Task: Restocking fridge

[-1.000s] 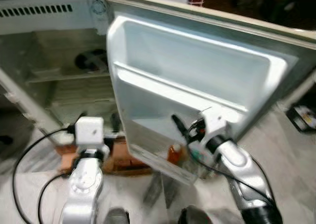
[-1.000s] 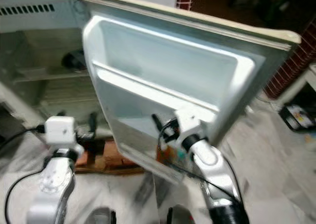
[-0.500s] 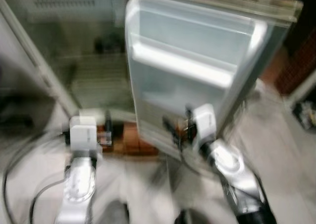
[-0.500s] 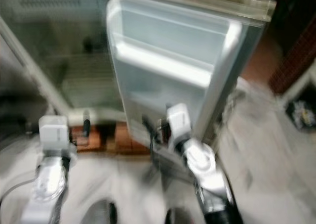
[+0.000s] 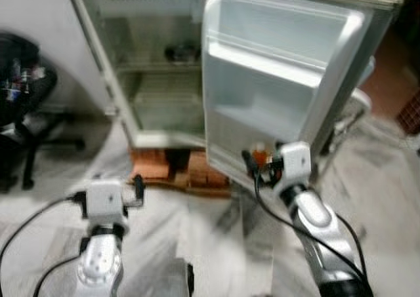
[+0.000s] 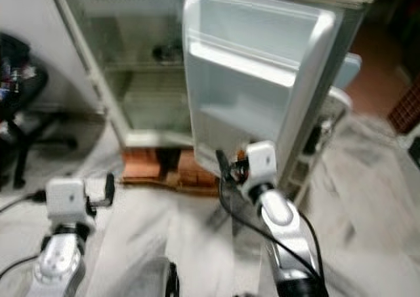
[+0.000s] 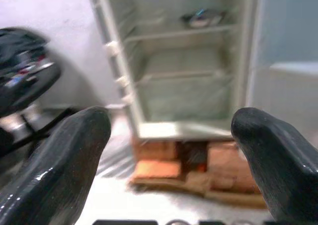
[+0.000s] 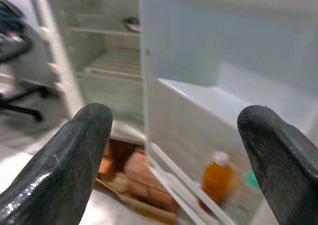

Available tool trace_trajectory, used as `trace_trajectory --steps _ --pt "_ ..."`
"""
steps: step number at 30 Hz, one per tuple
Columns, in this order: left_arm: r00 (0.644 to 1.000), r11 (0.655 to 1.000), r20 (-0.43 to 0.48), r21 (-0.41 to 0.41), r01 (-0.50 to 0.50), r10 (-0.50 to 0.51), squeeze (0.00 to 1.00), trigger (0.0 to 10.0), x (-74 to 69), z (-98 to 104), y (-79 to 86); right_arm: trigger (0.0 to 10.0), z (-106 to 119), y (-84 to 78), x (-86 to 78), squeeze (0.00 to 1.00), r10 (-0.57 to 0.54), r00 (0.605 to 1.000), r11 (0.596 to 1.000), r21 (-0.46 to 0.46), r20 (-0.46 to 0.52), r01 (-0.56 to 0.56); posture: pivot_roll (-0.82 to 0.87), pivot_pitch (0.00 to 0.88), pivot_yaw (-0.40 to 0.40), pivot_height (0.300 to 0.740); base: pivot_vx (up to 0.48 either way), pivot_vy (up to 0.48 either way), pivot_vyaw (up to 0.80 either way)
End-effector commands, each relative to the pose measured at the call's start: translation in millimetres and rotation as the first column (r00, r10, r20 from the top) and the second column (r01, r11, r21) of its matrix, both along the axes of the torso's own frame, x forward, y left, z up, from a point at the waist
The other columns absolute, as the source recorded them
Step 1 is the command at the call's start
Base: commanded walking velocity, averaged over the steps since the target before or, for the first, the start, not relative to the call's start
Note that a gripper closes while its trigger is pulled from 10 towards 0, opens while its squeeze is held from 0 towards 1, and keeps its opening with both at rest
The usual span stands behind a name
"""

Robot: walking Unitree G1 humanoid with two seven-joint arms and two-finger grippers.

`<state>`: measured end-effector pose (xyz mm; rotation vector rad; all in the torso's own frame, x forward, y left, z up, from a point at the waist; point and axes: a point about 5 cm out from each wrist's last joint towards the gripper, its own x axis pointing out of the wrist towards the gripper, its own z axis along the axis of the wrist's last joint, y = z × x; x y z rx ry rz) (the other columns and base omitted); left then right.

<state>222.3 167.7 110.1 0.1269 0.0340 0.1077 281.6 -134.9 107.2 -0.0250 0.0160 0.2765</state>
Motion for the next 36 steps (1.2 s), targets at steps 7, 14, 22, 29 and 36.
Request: trace_trajectory --steps 7,14,22,29,36 --pt "1.000 1.000 0.006 -0.019 0.014 -0.014 0.00 10.0 -1.6 1 1.8 10.0 9 -1.2 5.9 0.00 -0.016 0.999 1.000 -0.007 0.050 0.016 0.02 0.108 0.028 0.740 0.000 0.000 0.00" --pt "1.000 1.000 0.013 -0.028 0.009 -0.008 0.00 10.0 -0.5 3 1.3 10.0 16 -1.8 14.4 0.00 -0.028 0.997 1.000 0.001 0.078 0.028 0.02 0.113 0.021 0.740 0.283 0.000 0.00" --pt "1.000 0.999 0.014 -0.031 0.015 -0.015 0.00 10.0 -0.6 2 0.7 10.0 18 -2.5 15.9 0.00 -0.020 0.994 0.999 -0.030 0.106 0.024 0.02 0.114 0.023 0.740 0.295 -0.104 0.00" --pt "1.000 0.999 0.012 -0.041 0.018 -0.017 0.00 10.0 0.6 1 -0.9 10.0 20 1.5 10.0 0.00 0.033 0.993 0.999 0.037 0.116 -0.038 0.02 0.114 0.023 0.740 0.258 -0.302 0.00" --pt "1.000 0.999 0.005 -0.037 0.018 -0.017 0.00 10.0 -1.3 -1 -0.4 10.0 8 -12.0 2.6 0.00 0.011 0.997 1.000 0.018 0.074 -0.013 0.02 0.114 0.023 0.740 0.000 0.000 0.00"
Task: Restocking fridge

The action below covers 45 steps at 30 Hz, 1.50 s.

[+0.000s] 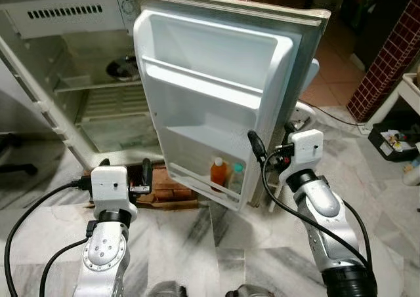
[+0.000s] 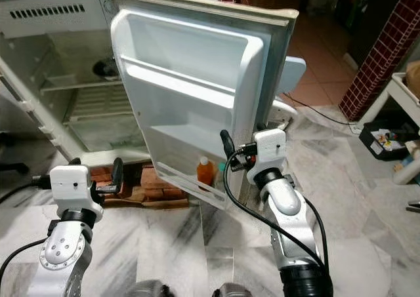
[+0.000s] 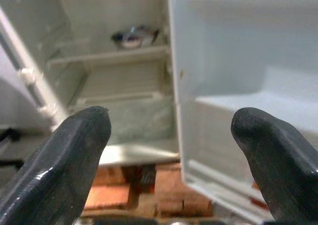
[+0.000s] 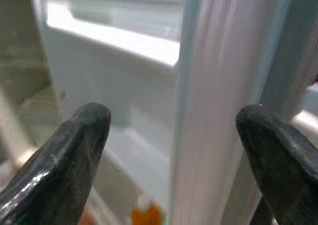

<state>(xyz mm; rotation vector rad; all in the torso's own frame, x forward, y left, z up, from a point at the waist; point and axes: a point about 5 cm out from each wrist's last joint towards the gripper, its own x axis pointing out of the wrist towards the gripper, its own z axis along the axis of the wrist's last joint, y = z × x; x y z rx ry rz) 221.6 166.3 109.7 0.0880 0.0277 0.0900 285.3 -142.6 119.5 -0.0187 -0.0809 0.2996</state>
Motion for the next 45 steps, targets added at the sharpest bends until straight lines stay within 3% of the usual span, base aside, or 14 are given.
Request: trace_trajectory --steps 1,9,22,25,28,31,33,34,35,36,37,39,42,45 --pt "1.000 1.000 -0.002 0.002 0.000 0.000 0.00 10.0 -0.9 0 1.0 10.0 -4 -4.9 -1.0 0.00 -0.015 1.000 1.000 -0.001 -0.023 0.015 0.02 0.119 0.023 0.740 0.000 0.000 0.00" --pt "1.000 1.000 -0.004 0.012 0.008 -0.008 0.00 10.0 1.2 1 0.1 10.0 4 -3.3 3.2 0.00 -0.016 1.000 1.000 -0.012 0.025 0.016 0.02 0.114 0.024 0.740 0.095 -0.255 0.43" --pt "1.000 1.000 -0.004 -0.009 0.000 0.000 0.00 10.0 1.0 0 -0.3 10.0 -1 -3.8 3.5 0.00 -0.018 1.000 1.000 -0.017 0.010 0.019 0.03 0.110 0.011 0.740 0.156 -0.185 0.14" --pt "1.000 1.000 -0.012 -0.009 0.001 -0.001 0.00 10.0 0.4 -1 0.6 10.0 -2 -1.7 2.3 0.00 0.021 1.000 1.000 -0.002 0.005 -0.021 0.04 0.108 0.007 0.740 0.000 0.000 0.00" --pt "1.000 1.000 -0.025 -0.006 0.004 -0.004 0.00 10.0 -2.0 -4 0.4 10.0 -5 6.9 -2.8 0.00 0.148 0.989 0.988 0.049 -0.027 -0.147 0.04 0.106 0.005 0.740 0.000 0.000 0.00" --pt "1.000 1.000 -0.026 -0.007 0.006 -0.006 0.00 10.0 -3.4 -4 -0.7 10.0 -11 15.3 -10.8 0.00 0.287 0.954 0.956 0.083 -0.081 -0.281 0.04 0.105 0.002 0.740 0.000 0.000 0.00" --pt "1.000 1.000 -0.028 -0.009 0.006 -0.007 0.00 10.0 -3.8 -5 -1.3 10.0 -23 22.4 -28.3 0.00 0.508 0.843 0.861 0.125 -0.178 -0.493 0.04 0.104 0.000 0.740 0.000 0.000 0.00" --pt "1.000 1.000 -0.028 -0.009 0.006 -0.007 0.00 10.0 -3.8 -5 -1.3 10.0 -23 22.4 -28.3 0.00 0.508 0.843 0.861 0.125 -0.178 -0.493 0.04 0.104 0.000 0.740 0.000 0.000 0.00" --pt "1.000 1.000 -0.030 -0.010 0.008 -0.009 0.00 10.0 -3.6 -5 -2.1 10.0 -35 19.8 -40.2 0.00 0.612 0.746 0.785 0.091 -0.262 -0.613 0.04 0.104 0.003 0.740 0.000 0.000 0.00" --pt "1.000 1.000 -0.030 -0.010 0.008 -0.009 0.00 10.0 -3.6 -5 -2.1 10.0 -35 19.8 -40.2 0.00 0.612 0.746 0.785 0.091 -0.262 -0.613 0.04 0.104 0.003 0.740 0.000 0.000 0.00" --pt "0.999 1.000 -0.038 -0.008 0.016 -0.017 0.00 10.0 -3.0 -6 -3.4 10.0 -55 4.7 -39.6 0.00 0.580 0.717 0.770 -0.026 -0.387 -0.637 0.04 0.104 0.000 0.740 0.000 0.000 0.00" --pt "0.998 1.000 -0.054 -0.001 0.026 -0.026 0.00 10.0 -3.2 -8 -4.2 10.0 -64 -6.8 -33.1 0.00 0.508 0.742 0.788 -0.112 -0.438 -0.606 0.05 0.108 0.001 0.740 0.000 0.000 0.00" --pt "0.995 0.999 -0.099 0.029 0.028 -0.025 0.00 10.0 -10.6 -13 1.3 10.0 -73 -33.0 -13.9 0.00 0.326 0.796 0.854 -0.202 -0.510 -0.479 0.07 0.122 -0.003 0.740 0.000 0.000 0.00" --pt "0.991 0.999 -0.135 0.040 0.005 0.000 0.00 10.0 -16.8 -17 7.7 10.0 -77 -50.6 -6.7 0.00 0.230 0.789 0.860 -0.260 -0.570 -0.438 0.08 0.124 -0.007 0.740 0.000 0.000 0.00"
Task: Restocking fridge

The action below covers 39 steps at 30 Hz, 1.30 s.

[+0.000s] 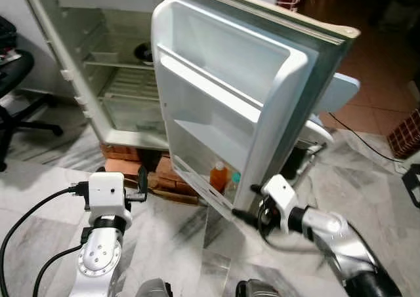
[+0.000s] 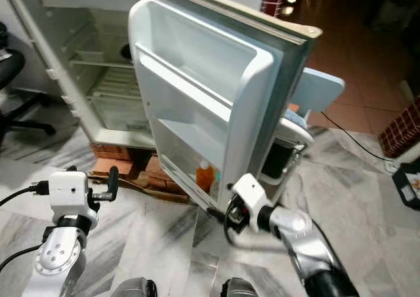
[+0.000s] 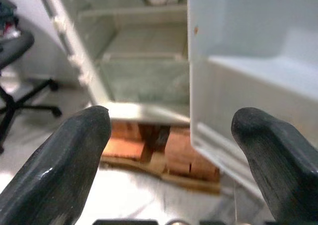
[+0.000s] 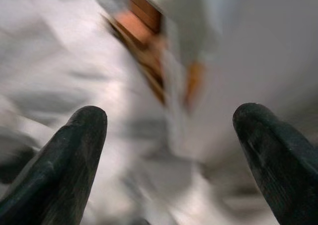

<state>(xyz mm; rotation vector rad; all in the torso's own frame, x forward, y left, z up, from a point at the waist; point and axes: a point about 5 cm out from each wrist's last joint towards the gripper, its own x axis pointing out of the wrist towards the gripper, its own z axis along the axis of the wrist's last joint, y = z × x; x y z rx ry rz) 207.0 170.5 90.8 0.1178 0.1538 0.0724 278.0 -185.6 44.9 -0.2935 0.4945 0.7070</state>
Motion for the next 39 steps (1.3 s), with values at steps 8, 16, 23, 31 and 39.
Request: trace_trajectory --steps 8,16,23,31,39 --pt "0.998 1.000 -0.051 0.017 -0.019 0.020 0.00 10.0 -7.2 -7 4.4 10.0 14 -54.2 38.7 0.00 -0.223 0.972 0.930 -0.282 0.077 0.236 0.07 0.132 -0.015 0.740 0.000 0.000 0.00" --pt "0.983 0.988 -0.115 -0.082 0.133 -0.142 0.00 10.0 -12.1 -13 -19.4 10.0 63 -34.8 82.9 0.00 -0.289 0.916 0.930 -0.144 0.277 0.337 0.07 0.132 0.003 0.740 0.000 0.000 0.00" --pt "0.980 0.962 -0.149 -0.258 0.093 -0.135 0.00 10.0 -22.4 -16 -24.2 10.0 70 -11.6 83.8 0.00 -0.252 0.938 0.966 0.118 0.238 0.229 0.10 0.137 -0.004 0.740 0.000 0.000 0.00" --pt "0.971 0.950 -0.181 -0.297 0.097 -0.156 0.00 10.0 -34.5 -20 -26.0 10.0 84 17.1 48.6 0.00 0.008 0.991 0.818 0.570 0.131 -0.082 0.09 0.142 -0.027 0.740 0.000 0.000 0.00" --pt "0.967 0.949 -0.190 -0.297 0.109 -0.171 0.00 10.0 -35.0 -19 -26.3 10.0 28 12.9 -41.3 0.00 0.515 0.849 0.753 0.535 -0.117 -0.383 0.08 0.132 -0.022 0.740 0.000 0.000 0.00"
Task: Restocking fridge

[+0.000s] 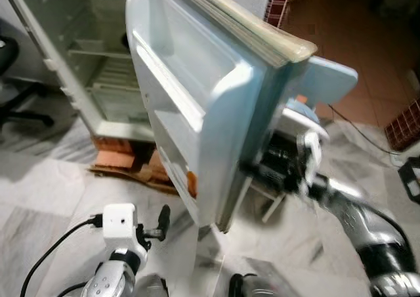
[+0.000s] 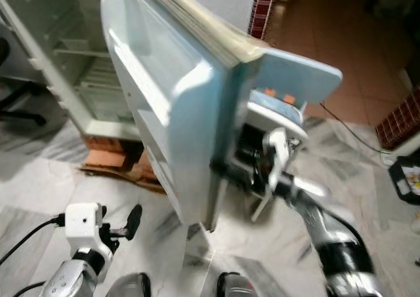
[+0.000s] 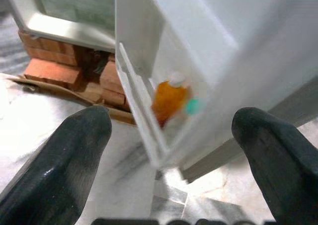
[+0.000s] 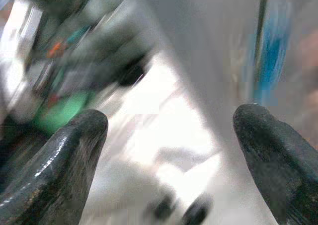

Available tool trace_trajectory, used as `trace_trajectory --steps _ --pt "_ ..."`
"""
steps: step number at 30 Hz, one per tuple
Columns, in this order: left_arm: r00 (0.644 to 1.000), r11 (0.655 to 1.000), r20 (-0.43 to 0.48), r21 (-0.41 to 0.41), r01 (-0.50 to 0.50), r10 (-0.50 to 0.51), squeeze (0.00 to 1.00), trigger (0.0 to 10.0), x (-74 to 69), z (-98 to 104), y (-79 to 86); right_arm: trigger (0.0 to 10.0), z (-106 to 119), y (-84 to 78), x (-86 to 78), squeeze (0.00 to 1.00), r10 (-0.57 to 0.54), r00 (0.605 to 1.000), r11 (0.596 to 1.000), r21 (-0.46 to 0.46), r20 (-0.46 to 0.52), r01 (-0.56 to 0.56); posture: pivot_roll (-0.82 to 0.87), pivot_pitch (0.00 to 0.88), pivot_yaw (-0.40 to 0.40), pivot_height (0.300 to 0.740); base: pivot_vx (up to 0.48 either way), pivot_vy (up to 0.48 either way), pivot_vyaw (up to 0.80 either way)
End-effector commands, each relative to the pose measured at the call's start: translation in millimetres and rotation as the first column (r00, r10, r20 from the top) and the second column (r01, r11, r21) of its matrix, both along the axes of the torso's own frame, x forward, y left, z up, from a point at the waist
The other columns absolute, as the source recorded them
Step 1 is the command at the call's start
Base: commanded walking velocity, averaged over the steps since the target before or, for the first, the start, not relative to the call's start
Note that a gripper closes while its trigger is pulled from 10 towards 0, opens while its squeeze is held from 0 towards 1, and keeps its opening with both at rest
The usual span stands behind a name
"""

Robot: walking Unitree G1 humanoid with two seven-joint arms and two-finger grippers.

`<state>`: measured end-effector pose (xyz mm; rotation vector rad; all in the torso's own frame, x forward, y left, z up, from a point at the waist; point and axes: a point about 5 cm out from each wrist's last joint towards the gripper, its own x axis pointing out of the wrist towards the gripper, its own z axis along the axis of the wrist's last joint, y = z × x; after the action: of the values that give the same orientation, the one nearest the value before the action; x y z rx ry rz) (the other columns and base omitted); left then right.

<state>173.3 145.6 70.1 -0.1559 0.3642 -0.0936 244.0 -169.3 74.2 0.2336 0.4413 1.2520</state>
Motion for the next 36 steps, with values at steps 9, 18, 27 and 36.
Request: trace_trajectory --steps 9,18,27,36 --pt "0.999 0.999 -0.006 0.022 0.044 -0.044 0.00 10.0 -0.6 2 -1.0 10.0 -19 -12.0 -32.3 0.00 0.182 0.981 0.970 -0.150 -0.073 -0.191 0.08 0.126 -0.009 0.740 0.000 0.000 0.00" --pt "0.999 0.996 0.053 0.084 0.004 -0.008 0.00 10.0 4.1 8 4.5 10.0 -26 -6.7 -26.2 0.00 0.169 0.985 0.965 -0.199 -0.022 -0.170 0.09 0.122 -0.014 0.740 0.000 0.000 0.00" --pt "0.976 0.961 0.201 0.241 -0.138 0.089 0.00 10.0 27.9 28 25.5 10.0 -4 7.7 30.4 0.00 -0.191 0.952 0.963 -0.144 0.240 0.229 0.09 0.116 -0.022 0.740 0.000 0.000 0.00" --pt "0.929 0.939 0.358 0.277 -0.205 0.097 0.00 10.0 59.5 49 29.4 10.0 52 25.9 76.9 0.00 -0.736 0.557 0.655 0.200 0.385 0.728 0.04 0.082 0.004 0.740 0.000 0.000 0.00"
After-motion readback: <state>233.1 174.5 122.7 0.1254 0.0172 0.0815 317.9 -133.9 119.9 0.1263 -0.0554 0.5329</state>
